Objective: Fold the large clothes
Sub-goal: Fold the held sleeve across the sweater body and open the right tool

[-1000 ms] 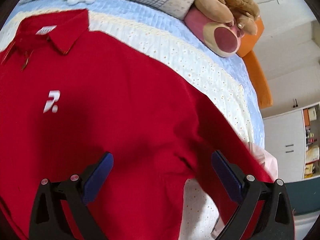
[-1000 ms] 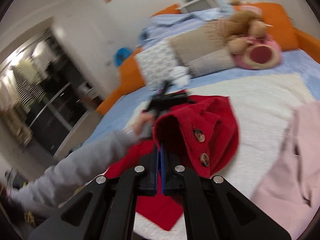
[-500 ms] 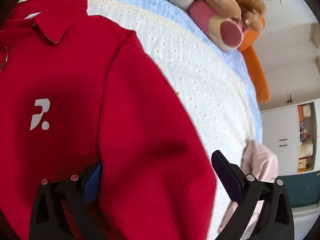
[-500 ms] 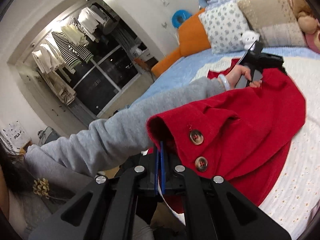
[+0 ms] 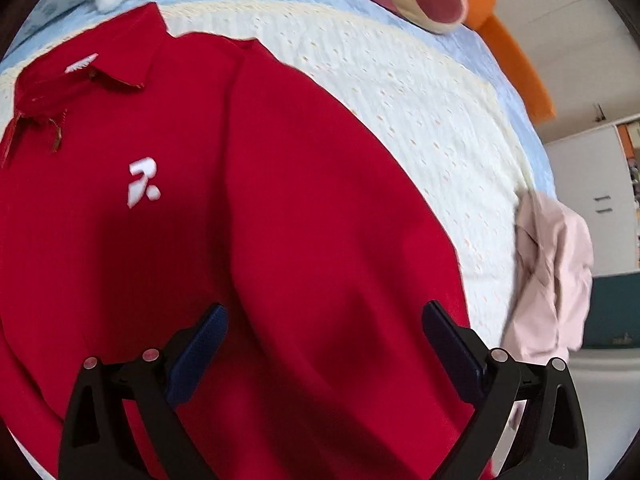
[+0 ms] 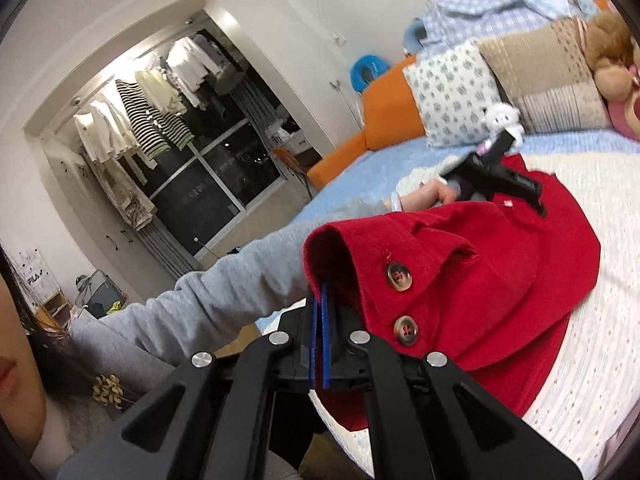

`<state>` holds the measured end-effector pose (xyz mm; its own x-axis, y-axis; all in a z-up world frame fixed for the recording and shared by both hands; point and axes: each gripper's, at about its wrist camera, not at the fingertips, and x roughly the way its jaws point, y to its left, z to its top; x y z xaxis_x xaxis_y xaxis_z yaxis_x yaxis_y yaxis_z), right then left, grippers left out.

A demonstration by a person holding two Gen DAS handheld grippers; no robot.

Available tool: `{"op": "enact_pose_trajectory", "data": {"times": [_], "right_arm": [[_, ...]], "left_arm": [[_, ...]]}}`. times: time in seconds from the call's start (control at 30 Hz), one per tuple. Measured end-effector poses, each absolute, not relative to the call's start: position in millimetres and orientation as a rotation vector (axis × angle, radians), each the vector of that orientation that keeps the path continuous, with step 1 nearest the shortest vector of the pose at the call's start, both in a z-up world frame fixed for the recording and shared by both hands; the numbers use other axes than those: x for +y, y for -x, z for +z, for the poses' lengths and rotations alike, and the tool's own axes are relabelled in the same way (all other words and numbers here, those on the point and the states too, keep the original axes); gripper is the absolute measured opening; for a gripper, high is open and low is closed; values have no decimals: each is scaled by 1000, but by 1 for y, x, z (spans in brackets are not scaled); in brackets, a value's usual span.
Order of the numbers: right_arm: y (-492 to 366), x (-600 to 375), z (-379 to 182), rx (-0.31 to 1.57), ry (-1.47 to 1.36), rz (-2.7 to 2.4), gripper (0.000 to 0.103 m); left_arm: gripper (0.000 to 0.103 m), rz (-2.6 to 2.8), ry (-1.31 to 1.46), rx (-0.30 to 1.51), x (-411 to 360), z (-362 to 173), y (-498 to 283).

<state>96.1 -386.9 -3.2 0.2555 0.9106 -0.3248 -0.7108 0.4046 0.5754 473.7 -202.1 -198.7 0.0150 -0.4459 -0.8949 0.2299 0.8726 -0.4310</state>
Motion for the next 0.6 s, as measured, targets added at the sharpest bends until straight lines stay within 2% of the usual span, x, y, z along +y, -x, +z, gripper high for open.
{"op": "enact_pose_trajectory", "data": {"times": [0.03,0.07,0.1,0.13,0.17,0.23,0.4,0.6], "right_arm": [[-94,-386,1,672,-342,1138,3],[-91,-385,3,660,-344,1152,4],[-89,-383,4,656,-346,1164,4],[-89,-382,5,649,-344,1164,4],[-88,-380,4,644,-345,1159,4],[-88,-375,-2,654,-349,1154,4],[-87,-341,-33,704,-317,1172,4],[-80,-279,-89,790,-273,1167,4]], "left_arm": [[97,-541,202,1466,-202,-199,-472],[86,-545,216,1460,-203,-199,-471],[72,-538,208,1445,-204,-197,-473],[48,-531,191,1439,-205,-196,-476],[31,-526,182,1430,-205,-195,-479],[12,-532,184,1375,-203,-187,-488],[12,-531,148,1267,-181,-171,-502],[12,-501,229,1270,-149,-207,-509]]}}
